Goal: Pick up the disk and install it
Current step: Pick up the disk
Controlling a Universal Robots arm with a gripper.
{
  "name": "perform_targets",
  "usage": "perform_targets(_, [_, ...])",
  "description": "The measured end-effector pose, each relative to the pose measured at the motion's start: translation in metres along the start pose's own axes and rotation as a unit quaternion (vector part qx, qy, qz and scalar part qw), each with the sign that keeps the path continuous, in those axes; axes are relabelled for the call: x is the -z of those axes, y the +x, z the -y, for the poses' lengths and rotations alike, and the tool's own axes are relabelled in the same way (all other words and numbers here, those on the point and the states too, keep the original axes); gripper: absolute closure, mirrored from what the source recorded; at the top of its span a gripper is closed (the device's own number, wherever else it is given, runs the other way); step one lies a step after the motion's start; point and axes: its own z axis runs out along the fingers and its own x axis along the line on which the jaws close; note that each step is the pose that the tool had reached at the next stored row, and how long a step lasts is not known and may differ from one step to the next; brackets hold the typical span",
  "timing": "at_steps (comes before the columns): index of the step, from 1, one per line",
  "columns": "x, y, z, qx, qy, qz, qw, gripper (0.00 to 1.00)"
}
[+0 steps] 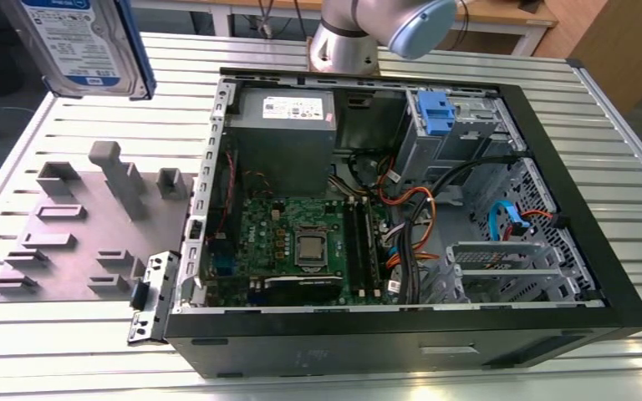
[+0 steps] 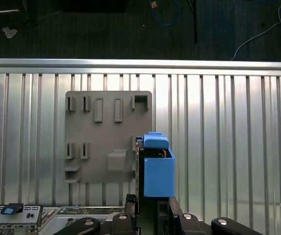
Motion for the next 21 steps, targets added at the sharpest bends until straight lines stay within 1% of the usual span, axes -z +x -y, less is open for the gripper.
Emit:
perform_targets(10, [0.001, -0.0004, 0.0276, 0.0, 0.0, 0.0, 1.0, 0.65])
perform_targets(21, [0.0019, -0.0008, 0.0555, 0.0, 0.0, 0.0, 1.0, 0.65])
